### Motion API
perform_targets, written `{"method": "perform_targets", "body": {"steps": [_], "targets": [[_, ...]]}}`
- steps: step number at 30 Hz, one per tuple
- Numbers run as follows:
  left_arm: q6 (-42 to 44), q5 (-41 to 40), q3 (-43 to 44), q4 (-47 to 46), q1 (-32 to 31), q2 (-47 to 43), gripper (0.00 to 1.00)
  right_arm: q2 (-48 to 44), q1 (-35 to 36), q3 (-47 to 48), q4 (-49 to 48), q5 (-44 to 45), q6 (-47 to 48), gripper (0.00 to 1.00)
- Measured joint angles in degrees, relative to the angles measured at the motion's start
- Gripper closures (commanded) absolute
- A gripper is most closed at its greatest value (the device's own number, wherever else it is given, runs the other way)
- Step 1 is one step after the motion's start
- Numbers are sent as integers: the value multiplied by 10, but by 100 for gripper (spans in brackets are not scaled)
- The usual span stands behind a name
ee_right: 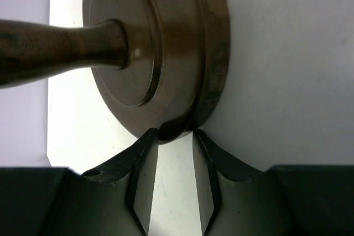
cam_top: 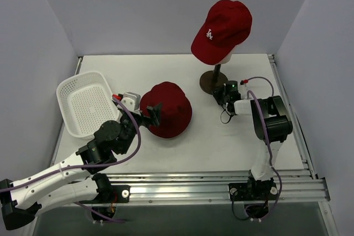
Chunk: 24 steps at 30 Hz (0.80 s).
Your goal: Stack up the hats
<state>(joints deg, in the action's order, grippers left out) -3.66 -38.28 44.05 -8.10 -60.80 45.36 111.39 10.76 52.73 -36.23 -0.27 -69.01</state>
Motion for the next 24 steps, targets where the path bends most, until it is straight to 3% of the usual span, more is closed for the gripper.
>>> {"method": "perform_targets", "body": {"steps": [12,20,24], "targets": [[6,-7,0,-8,0,19,5,42,-97,88,26,5,71,75],[14,-12,0,-13,0,32,5,38,-102,99,64,4,138,75],[14,-16,0,-16,0,35,5,-14,-99,85,99,2,169,71]]}}
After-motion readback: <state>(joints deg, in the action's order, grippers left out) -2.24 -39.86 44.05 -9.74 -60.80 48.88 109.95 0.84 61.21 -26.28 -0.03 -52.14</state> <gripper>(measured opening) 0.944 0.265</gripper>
